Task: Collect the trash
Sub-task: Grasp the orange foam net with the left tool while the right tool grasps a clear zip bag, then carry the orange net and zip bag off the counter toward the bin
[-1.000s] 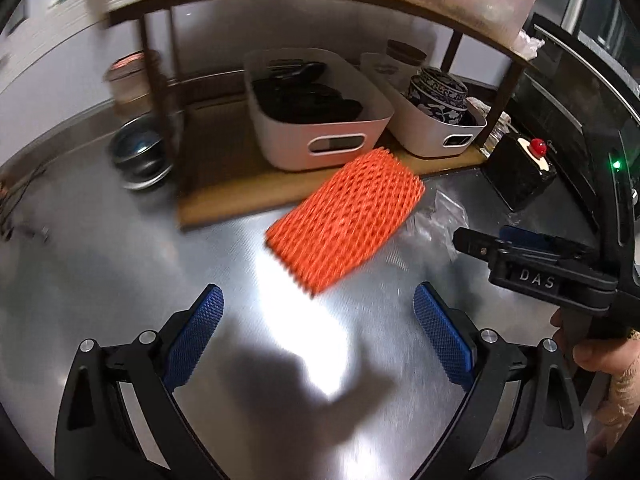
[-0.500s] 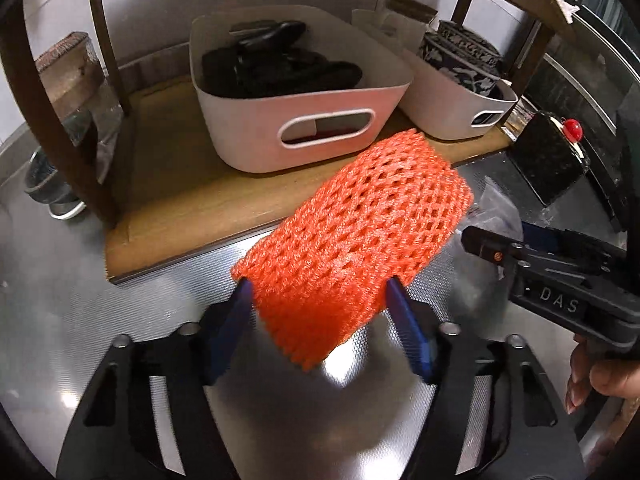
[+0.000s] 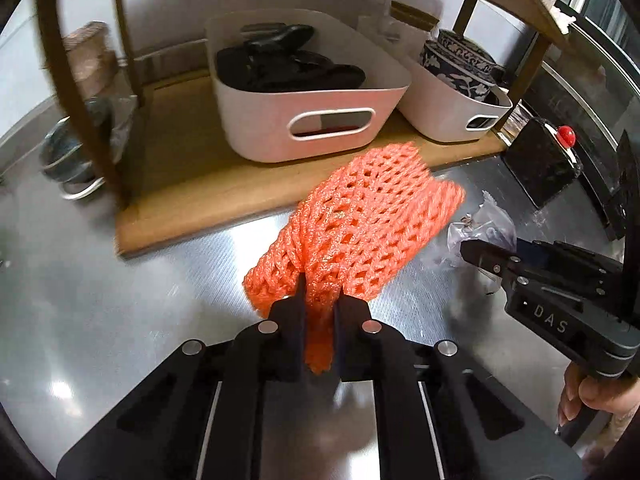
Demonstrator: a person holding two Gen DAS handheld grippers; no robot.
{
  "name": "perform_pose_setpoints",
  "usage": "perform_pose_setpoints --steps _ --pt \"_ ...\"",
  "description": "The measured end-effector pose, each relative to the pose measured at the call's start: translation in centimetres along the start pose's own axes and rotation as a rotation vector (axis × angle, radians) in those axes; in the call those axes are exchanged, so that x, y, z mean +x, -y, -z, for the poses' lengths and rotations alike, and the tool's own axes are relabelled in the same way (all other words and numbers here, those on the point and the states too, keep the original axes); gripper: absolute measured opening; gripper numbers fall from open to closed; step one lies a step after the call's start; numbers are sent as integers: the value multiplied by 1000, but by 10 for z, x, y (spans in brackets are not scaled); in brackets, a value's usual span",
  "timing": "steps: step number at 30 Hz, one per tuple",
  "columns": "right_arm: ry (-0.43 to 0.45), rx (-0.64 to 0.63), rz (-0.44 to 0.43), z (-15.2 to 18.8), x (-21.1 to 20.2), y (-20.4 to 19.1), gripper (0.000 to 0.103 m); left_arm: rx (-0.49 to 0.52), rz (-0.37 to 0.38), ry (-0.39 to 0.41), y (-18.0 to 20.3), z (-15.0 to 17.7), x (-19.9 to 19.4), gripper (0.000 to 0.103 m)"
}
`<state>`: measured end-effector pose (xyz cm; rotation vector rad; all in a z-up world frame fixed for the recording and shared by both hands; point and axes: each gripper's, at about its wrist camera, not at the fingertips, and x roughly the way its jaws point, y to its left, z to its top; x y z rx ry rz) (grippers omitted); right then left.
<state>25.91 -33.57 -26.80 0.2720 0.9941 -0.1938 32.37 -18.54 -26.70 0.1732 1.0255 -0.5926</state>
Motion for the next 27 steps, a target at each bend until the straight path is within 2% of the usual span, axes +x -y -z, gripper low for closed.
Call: perform_pose_setpoints --steps 3,12,19,27 --pt "20 -10 -10 4 -16 0 27 -16 -26 25 1 7 -20 9" --pt "94 -57 -31 27 -79 -18 27 -59 -134 117 6 48 -117 9" --pt "155 -114 -82 67 -150 -38 27 -91 -181 171 19 93 -185 9" --pt "190 -167 -135 117 -205 -53 27 -116 -236 201 32 146 -242 9"
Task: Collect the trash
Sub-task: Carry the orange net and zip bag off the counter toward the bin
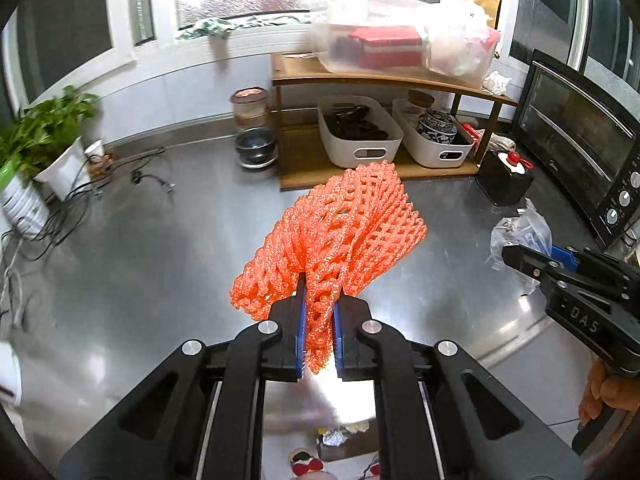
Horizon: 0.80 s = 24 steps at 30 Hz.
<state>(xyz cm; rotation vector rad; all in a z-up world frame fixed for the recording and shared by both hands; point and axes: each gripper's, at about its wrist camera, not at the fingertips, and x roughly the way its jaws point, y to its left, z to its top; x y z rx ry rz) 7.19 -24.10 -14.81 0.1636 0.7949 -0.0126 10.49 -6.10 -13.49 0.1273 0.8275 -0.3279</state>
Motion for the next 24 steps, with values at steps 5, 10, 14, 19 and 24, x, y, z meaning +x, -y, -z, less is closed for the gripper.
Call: perform_pose_setpoints --steps 5,10,14,19,24 --pt "-3 -31 -30 26 -25 -14 27 -19 -22 4 -5 31 -32 9" --pt "-31 -51 -56 59 -40 -29 27 -45 -22 -21 -10 66 -51 9" --pt "-73 -48 -75 85 -42 -36 27 -58 -16 -61 -12 94 -57 9" --pt "-135 -34 -80 116 -39 -40 27 -85 -6 -114 -16 127 -56 9" --pt "-201 -45 -64 146 -24 -43 27 -92 -8 -162 -16 158 -44 9"
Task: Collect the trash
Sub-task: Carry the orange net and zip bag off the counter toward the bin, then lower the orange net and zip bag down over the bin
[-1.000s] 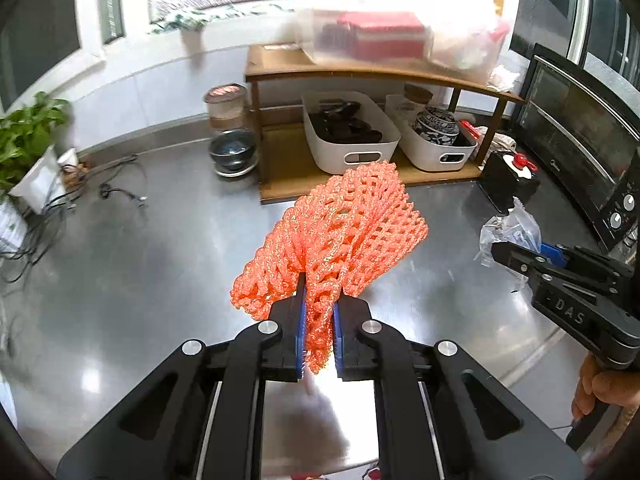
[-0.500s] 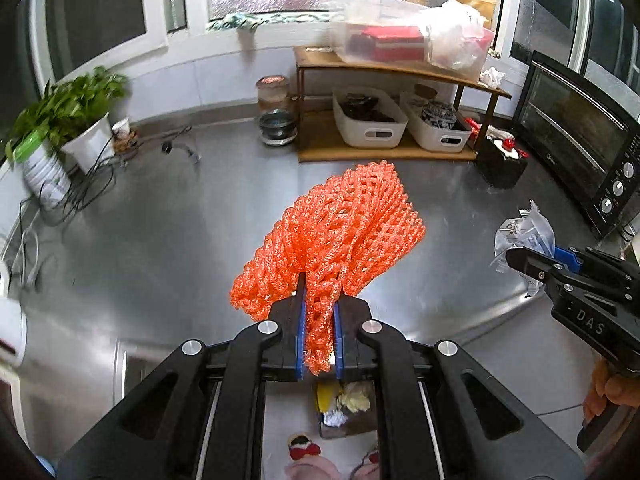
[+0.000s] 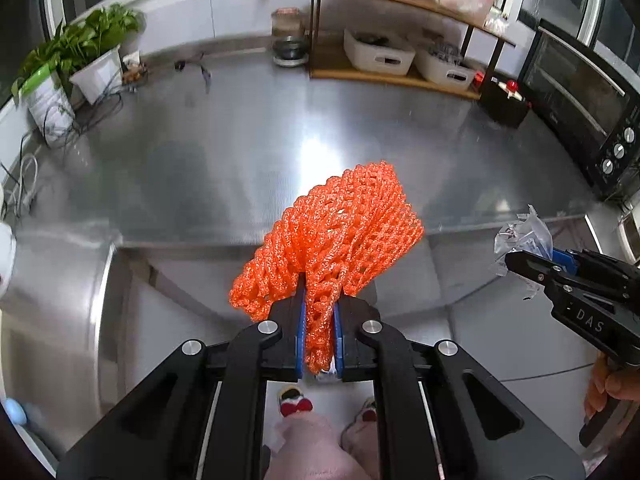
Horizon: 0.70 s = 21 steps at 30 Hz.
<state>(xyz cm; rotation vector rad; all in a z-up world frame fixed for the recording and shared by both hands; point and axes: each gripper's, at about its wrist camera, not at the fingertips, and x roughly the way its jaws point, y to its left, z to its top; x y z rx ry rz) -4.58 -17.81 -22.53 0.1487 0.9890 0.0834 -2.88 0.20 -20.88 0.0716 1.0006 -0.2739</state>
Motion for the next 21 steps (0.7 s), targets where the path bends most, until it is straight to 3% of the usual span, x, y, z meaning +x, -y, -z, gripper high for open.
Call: perform_pose_setpoints --steps 15,21 --pt "-226 75 1 85 118 18 28 -55 52 -221 -12 87 119 9" --pt "-281 92 2 104 163 22 28 -44 61 -267 -9 109 167 9"
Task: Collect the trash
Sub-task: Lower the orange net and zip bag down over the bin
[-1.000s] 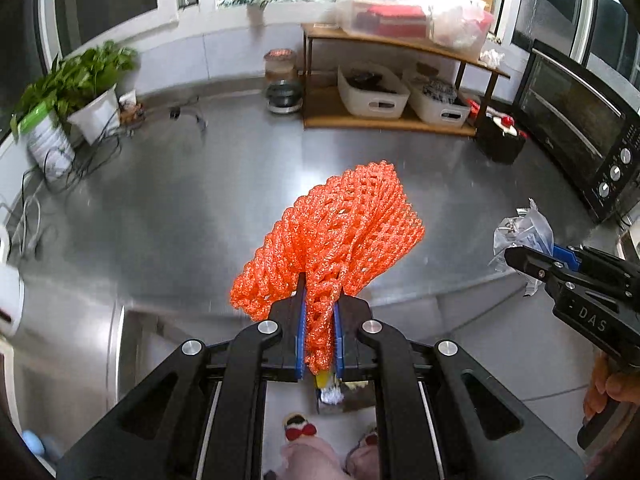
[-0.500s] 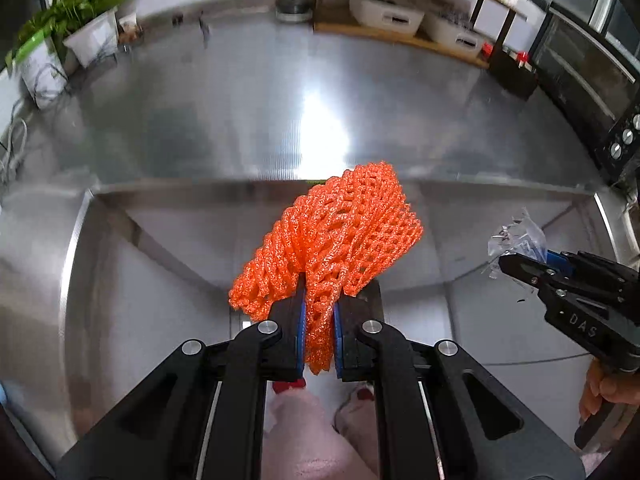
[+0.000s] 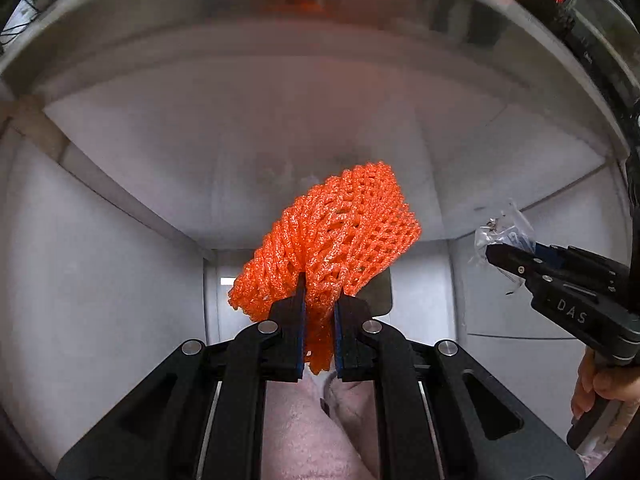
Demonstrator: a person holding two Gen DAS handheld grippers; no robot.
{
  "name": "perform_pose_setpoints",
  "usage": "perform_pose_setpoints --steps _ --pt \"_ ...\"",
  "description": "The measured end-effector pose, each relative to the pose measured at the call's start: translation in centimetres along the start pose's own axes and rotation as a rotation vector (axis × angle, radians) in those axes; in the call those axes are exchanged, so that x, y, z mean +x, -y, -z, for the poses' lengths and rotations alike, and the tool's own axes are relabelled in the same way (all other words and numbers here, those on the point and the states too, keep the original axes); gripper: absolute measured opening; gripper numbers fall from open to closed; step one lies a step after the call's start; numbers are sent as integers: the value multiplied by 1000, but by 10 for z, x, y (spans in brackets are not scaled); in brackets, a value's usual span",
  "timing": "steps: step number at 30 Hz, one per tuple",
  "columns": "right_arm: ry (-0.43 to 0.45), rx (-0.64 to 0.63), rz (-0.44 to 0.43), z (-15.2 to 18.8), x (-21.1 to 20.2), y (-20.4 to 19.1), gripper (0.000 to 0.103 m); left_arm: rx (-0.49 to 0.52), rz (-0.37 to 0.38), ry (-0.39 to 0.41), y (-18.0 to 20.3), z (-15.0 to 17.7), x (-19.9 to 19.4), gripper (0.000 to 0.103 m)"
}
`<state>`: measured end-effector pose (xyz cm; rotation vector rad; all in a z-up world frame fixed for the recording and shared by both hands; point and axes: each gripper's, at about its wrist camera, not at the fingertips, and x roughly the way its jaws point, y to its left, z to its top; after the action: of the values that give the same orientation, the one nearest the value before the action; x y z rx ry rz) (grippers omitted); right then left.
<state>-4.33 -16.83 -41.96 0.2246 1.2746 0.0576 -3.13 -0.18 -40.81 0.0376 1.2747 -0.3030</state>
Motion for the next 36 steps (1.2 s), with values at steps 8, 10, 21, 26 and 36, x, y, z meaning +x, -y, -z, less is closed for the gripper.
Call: perform_pose_setpoints --steps 8,10,21,26,36 --pt "-86 57 10 2 58 12 28 -29 19 -122 -3 5 73 9" --pt "-112 52 8 1 71 11 28 -42 22 -141 -5 3 85 9" --pt "-209 58 4 9 125 12 30 -56 74 -207 -2 -17 133 10" --pt "-229 85 6 8 135 21 34 -41 80 -245 -2 -18 145 15" --pt "-218 80 -13 -4 125 12 58 -33 66 -246 1 -26 146 41"
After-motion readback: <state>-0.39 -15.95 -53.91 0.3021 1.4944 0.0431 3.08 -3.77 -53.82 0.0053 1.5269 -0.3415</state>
